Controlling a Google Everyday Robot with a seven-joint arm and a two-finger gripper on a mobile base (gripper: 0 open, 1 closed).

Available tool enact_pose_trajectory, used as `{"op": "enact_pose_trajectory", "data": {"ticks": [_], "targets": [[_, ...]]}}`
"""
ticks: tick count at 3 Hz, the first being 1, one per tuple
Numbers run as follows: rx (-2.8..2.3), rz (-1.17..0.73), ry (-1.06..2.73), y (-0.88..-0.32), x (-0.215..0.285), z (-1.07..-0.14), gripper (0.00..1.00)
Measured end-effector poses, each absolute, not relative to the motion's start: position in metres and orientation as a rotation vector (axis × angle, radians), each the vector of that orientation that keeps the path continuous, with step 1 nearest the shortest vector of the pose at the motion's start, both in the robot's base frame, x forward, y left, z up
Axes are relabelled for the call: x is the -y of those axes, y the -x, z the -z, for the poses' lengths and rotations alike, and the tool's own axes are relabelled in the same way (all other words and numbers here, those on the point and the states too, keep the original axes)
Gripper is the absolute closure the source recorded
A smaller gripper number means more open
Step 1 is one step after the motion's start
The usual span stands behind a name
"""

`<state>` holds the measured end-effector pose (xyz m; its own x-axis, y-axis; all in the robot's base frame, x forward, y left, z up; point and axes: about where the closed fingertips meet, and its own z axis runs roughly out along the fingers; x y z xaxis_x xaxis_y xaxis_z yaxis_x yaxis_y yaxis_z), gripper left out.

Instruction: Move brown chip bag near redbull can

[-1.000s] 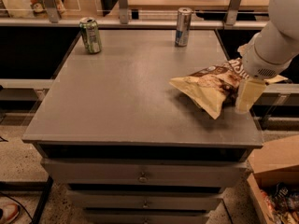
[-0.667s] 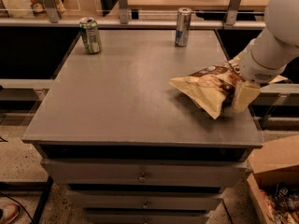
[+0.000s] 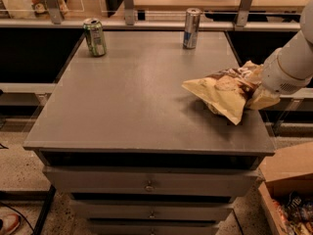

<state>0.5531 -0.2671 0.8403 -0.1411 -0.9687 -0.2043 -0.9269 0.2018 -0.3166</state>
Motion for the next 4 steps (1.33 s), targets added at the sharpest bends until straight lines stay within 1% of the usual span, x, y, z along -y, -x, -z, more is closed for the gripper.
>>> {"op": "enact_pose_trajectory", "data": {"ticks": [1, 2, 3, 4], "targets": [[-2.116, 0.141, 1.774, -0.552, 0.263, -0.841, 0.88], [-2.116, 0.142, 1.774, -0.552, 0.263, -0.841, 1.0], [-2.105, 0.148, 1.791, -0.56, 0.258, -0.84, 1.0], [-2.076, 0.239, 1.792, -0.585, 0.25, -0.856, 1.0]]}}
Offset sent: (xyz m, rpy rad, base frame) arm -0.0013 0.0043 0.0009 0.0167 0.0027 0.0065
